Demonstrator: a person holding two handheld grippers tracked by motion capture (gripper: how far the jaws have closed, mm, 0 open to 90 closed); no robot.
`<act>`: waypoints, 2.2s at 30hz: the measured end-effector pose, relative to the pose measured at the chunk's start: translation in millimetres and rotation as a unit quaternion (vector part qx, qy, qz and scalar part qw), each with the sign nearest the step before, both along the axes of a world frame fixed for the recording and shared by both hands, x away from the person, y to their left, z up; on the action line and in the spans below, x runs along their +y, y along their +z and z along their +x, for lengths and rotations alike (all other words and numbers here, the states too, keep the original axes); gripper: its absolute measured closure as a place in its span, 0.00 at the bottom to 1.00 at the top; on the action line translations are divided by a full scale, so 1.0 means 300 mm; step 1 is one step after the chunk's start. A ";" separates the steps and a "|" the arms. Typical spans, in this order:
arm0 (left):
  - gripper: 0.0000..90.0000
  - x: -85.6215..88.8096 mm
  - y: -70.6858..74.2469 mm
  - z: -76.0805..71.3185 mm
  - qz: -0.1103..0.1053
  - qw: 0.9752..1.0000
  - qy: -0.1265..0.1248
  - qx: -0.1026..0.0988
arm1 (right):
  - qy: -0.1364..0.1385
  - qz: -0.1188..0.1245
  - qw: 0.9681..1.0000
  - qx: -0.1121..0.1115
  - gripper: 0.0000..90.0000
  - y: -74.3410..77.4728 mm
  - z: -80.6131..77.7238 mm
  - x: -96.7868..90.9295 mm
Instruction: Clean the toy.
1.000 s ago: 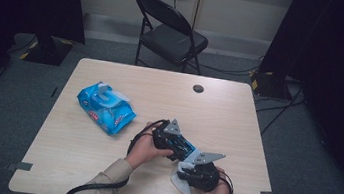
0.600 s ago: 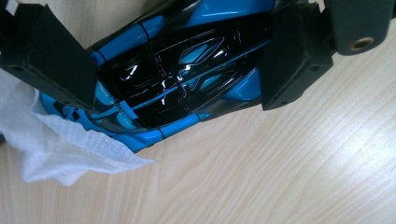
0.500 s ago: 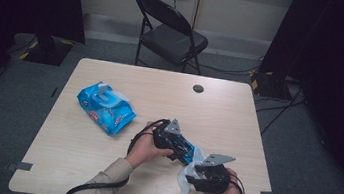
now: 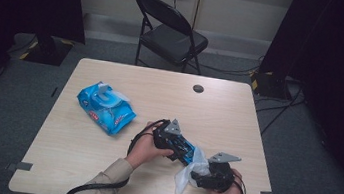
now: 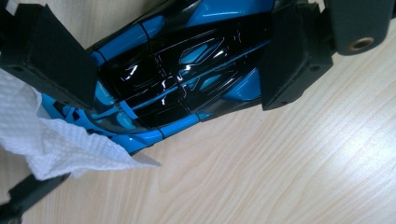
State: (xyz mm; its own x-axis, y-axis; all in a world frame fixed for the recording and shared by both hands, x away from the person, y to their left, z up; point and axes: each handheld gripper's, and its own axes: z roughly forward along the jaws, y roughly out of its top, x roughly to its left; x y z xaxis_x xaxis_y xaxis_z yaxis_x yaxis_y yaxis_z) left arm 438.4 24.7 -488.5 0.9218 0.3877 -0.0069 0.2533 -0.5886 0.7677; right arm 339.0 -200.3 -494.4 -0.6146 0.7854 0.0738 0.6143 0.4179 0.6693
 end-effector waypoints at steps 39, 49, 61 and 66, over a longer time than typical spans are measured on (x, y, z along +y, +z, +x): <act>0.13 0.005 -0.006 -0.003 -0.009 1.000 0.001 -0.004 | -0.024 0.032 0.999 -0.019 0.94 -0.007 0.131 -0.106; 0.13 0.006 -0.007 -0.003 -0.010 1.000 0.003 -0.004 | 0.016 0.039 0.999 -0.008 0.94 -0.004 0.101 -0.105; 0.13 0.009 -0.007 -0.005 -0.009 1.000 0.005 -0.009 | 0.041 0.046 0.998 0.016 0.94 0.006 0.043 -0.075; 0.13 0.009 -0.008 -0.006 -0.011 1.000 0.005 -0.010 | 0.068 0.065 0.995 0.036 0.94 0.002 0.025 -0.048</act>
State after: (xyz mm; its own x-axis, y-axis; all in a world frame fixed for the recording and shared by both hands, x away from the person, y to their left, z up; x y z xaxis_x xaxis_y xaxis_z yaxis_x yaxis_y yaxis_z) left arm 436.7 27.5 -491.1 0.9176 0.3976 0.0019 0.2446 -0.5684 0.7855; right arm 346.4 -214.7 -493.8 -0.7047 0.6756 0.2168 0.6054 0.4130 0.6804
